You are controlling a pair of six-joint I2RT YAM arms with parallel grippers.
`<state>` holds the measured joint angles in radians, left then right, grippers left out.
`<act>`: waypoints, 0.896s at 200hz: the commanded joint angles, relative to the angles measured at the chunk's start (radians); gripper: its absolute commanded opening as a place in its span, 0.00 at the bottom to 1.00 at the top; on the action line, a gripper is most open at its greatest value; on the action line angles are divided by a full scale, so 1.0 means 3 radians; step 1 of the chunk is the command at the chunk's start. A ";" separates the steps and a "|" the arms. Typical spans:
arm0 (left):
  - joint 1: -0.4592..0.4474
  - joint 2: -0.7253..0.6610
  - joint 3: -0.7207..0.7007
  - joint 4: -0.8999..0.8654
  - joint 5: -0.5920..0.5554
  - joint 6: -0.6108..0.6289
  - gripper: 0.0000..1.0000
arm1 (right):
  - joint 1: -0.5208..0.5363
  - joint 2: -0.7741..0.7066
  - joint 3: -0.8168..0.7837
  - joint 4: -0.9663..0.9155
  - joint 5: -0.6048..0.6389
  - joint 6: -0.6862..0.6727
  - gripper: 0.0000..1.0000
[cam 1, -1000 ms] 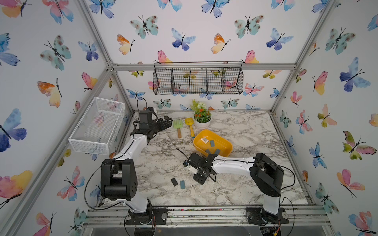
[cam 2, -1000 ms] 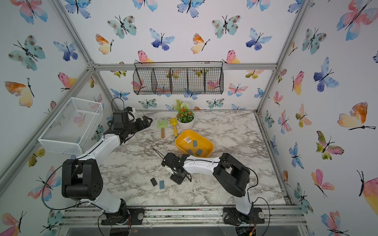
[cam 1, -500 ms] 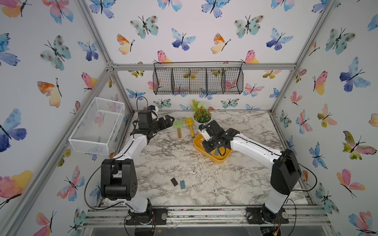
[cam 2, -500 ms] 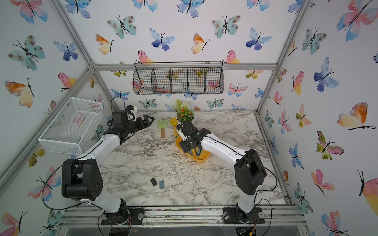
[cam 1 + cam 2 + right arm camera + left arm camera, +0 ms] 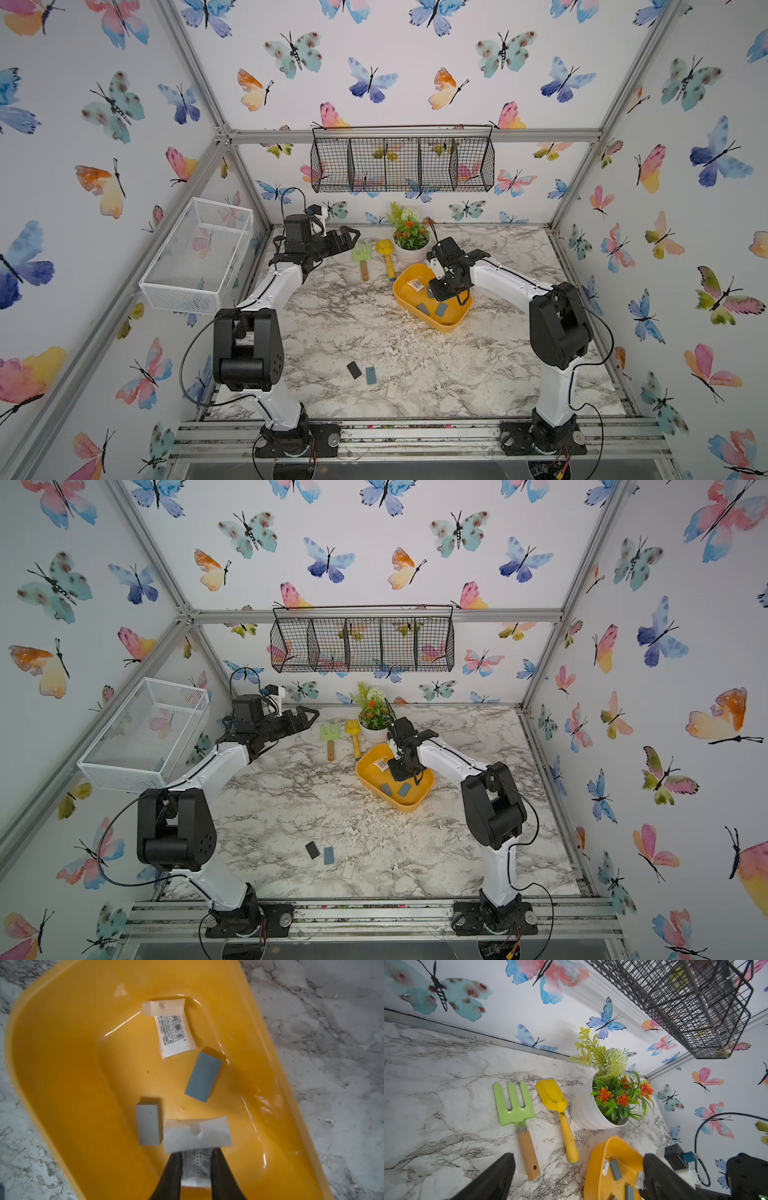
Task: Put the eraser in the storage box
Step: Place the eraser in the storage box.
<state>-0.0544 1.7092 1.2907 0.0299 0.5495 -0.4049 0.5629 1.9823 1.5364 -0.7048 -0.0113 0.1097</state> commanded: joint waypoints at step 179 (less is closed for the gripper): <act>-0.0029 0.0058 0.0023 0.0051 0.0193 0.0112 0.98 | -0.0143 0.0607 0.0358 -0.0124 0.0421 0.0082 0.31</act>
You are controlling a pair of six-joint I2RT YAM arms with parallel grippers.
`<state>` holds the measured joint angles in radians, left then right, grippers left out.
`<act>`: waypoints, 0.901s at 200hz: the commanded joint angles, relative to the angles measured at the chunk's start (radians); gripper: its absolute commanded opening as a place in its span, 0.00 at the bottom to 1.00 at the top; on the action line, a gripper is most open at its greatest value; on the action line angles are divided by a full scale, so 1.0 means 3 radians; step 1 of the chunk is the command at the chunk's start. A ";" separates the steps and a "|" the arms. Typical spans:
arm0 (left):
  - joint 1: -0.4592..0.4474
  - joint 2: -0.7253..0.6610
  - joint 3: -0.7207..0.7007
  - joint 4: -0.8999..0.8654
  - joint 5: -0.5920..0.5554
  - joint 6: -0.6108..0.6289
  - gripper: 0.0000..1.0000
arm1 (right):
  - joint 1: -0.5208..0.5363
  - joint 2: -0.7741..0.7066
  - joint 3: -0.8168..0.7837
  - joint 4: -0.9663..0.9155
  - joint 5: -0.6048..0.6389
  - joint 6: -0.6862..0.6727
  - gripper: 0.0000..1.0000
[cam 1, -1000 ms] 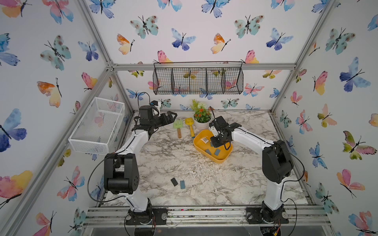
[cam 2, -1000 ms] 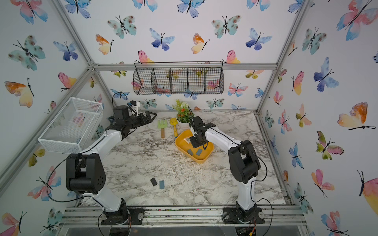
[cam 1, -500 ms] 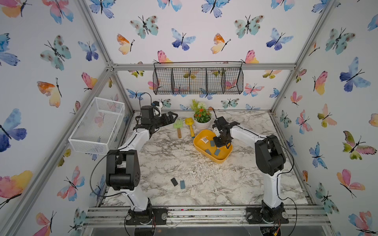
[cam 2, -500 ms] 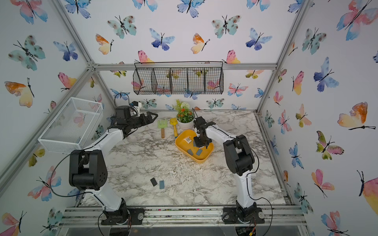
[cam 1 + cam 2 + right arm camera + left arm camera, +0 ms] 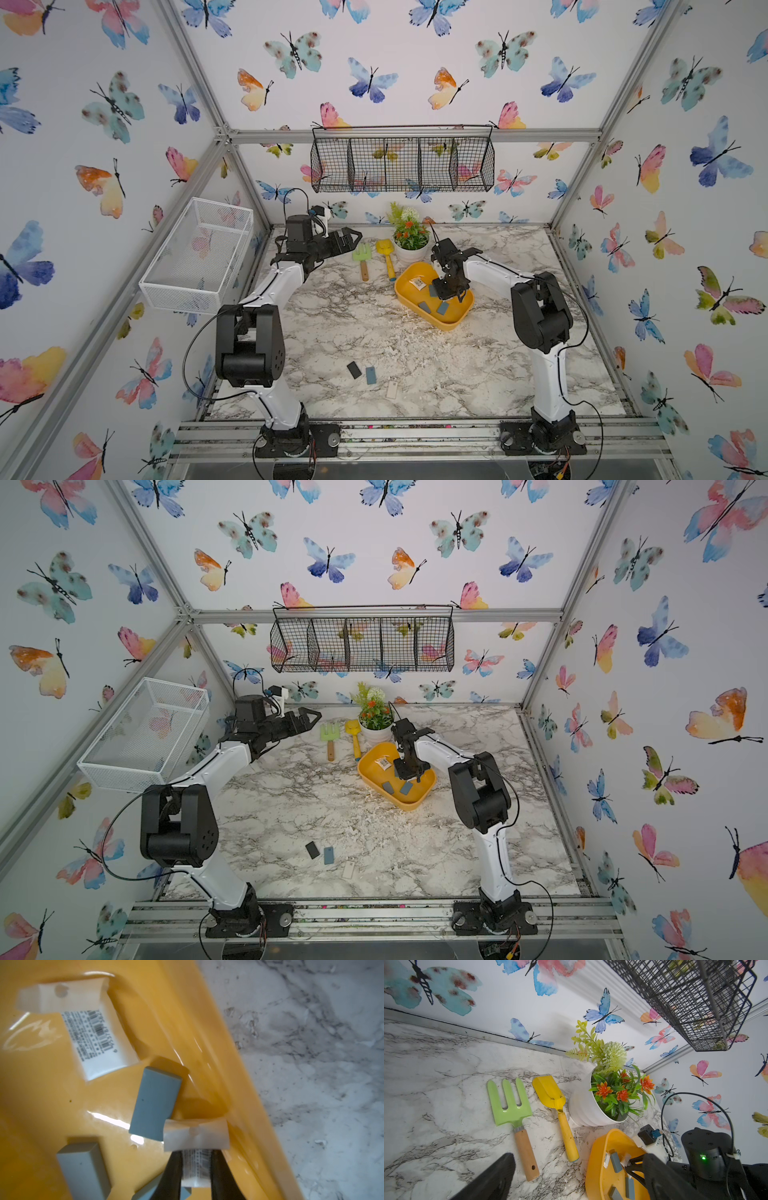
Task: Put the eraser in the storage box
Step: Place the eraser in the storage box.
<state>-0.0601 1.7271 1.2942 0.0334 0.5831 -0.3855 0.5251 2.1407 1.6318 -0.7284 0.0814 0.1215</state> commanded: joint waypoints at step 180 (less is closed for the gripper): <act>-0.0025 -0.0040 -0.0037 0.0025 0.0006 0.0060 0.98 | 0.0136 -0.0674 -0.0263 0.0360 -0.0770 0.0011 0.54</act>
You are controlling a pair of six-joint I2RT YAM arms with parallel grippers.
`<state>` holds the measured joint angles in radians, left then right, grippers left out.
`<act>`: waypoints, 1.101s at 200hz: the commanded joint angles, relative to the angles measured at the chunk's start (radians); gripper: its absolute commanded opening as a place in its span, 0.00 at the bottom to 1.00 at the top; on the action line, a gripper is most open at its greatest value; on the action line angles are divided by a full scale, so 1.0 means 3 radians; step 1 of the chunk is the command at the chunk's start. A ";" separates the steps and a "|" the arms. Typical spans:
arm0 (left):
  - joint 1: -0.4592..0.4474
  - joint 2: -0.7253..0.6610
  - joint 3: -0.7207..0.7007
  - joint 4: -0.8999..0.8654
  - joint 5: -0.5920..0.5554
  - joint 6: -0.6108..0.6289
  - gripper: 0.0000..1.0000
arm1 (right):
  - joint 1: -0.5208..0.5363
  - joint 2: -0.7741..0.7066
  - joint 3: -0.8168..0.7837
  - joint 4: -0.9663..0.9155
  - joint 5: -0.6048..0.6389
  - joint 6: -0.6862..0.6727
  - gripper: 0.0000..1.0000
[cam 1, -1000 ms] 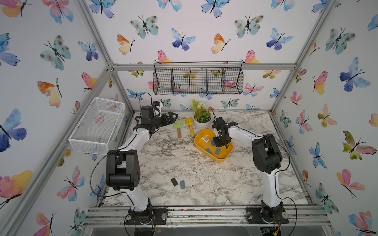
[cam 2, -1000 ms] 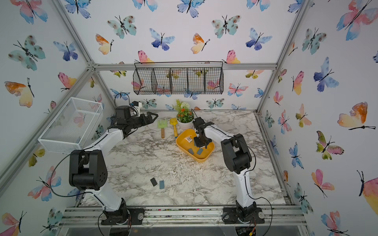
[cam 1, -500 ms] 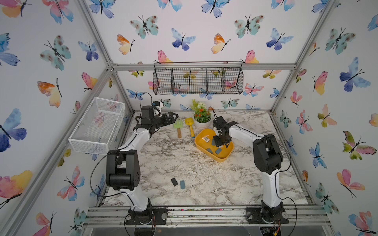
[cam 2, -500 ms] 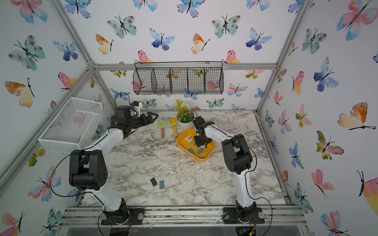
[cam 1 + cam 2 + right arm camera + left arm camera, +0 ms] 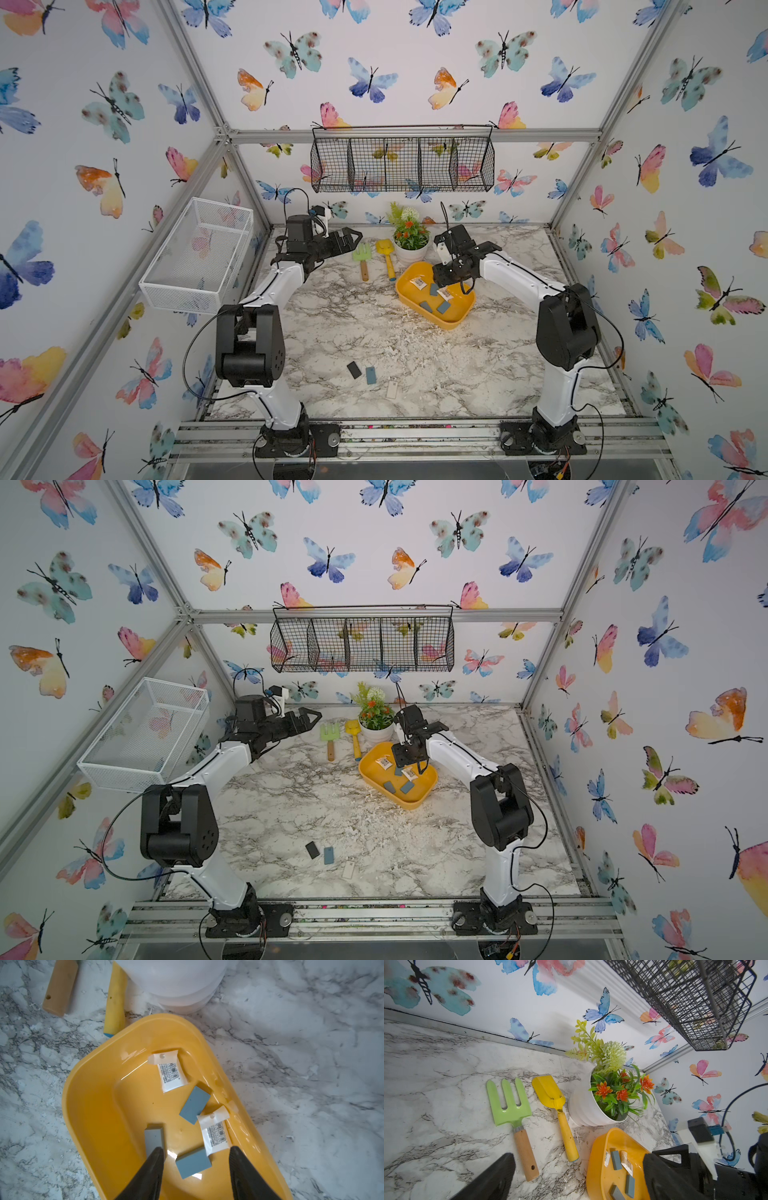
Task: Put the eraser in the storage box
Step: Place the eraser in the storage box, then adjust the eraser in the storage box.
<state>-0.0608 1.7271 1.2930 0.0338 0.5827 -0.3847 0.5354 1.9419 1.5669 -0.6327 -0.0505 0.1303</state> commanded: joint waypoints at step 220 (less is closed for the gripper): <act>-0.0014 -0.0003 0.0000 -0.0036 -0.0051 0.0083 0.98 | 0.0006 0.0511 -0.0137 0.0135 -0.0117 0.0256 0.57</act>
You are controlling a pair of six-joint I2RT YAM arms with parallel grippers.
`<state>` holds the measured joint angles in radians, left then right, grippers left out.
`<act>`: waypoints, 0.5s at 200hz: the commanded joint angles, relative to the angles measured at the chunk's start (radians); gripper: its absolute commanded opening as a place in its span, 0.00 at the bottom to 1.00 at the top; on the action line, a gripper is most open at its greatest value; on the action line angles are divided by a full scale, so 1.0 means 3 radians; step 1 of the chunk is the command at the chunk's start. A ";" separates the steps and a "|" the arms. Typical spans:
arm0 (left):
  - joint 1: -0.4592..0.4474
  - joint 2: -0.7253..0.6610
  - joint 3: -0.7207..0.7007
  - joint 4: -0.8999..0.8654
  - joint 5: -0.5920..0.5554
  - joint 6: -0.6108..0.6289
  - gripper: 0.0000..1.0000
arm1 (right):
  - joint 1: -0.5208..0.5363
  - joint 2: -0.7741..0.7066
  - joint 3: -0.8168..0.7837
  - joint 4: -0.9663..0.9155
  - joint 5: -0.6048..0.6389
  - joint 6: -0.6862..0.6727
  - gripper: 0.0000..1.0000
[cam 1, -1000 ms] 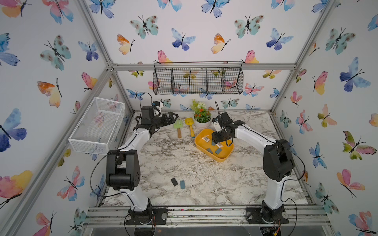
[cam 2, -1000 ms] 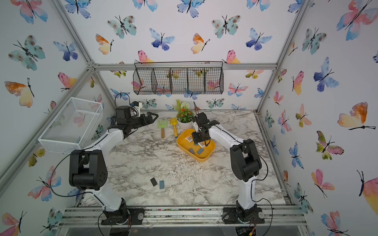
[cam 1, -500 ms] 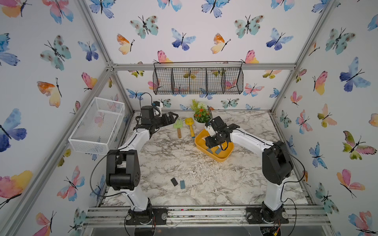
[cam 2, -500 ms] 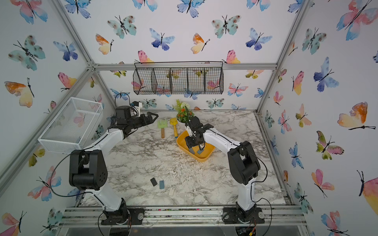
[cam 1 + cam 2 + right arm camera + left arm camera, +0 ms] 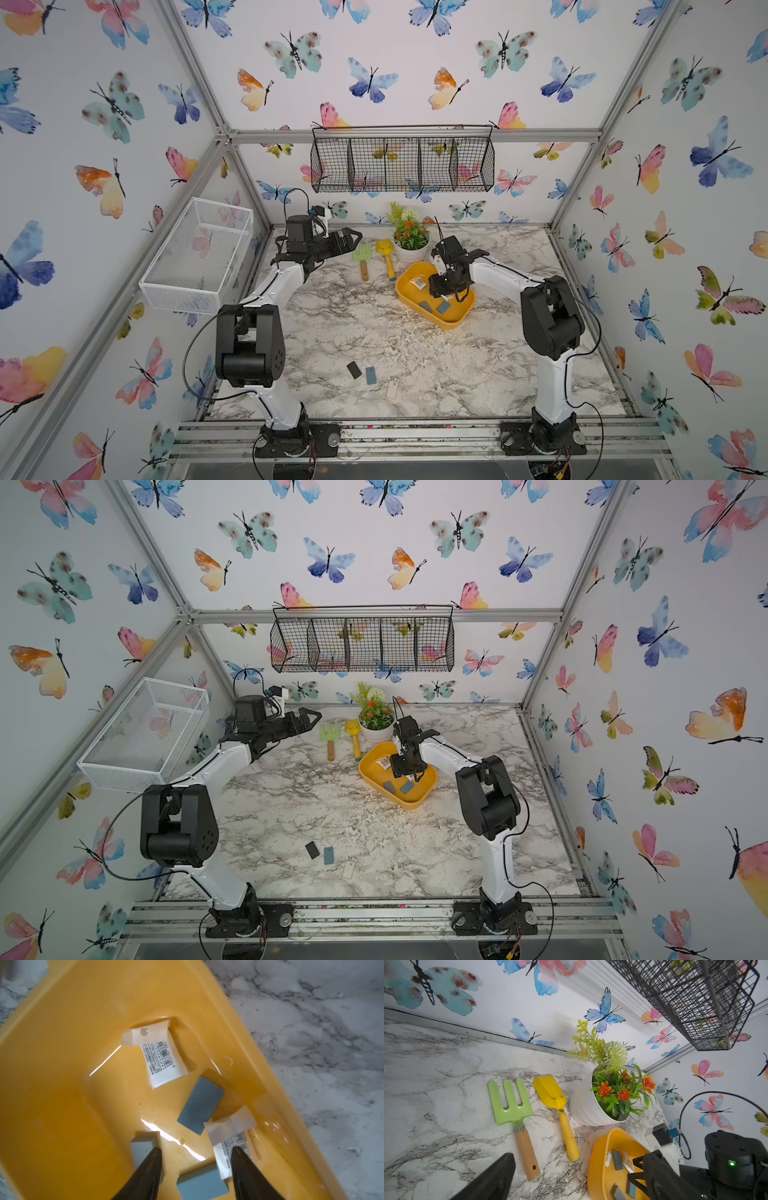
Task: Put the eraser in the storage box
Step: Adjust the eraser in the storage box.
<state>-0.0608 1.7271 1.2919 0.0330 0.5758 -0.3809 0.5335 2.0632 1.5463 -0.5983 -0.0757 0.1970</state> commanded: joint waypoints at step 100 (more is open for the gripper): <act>-0.0013 -0.0024 0.0014 -0.0071 -0.0048 0.0085 0.98 | 0.0011 -0.0033 0.0080 -0.0043 0.0011 -0.0010 0.58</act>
<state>-0.0608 1.7271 1.2919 0.0246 0.5732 -0.3737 0.5339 2.0838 1.5463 -0.5915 -0.0772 0.1989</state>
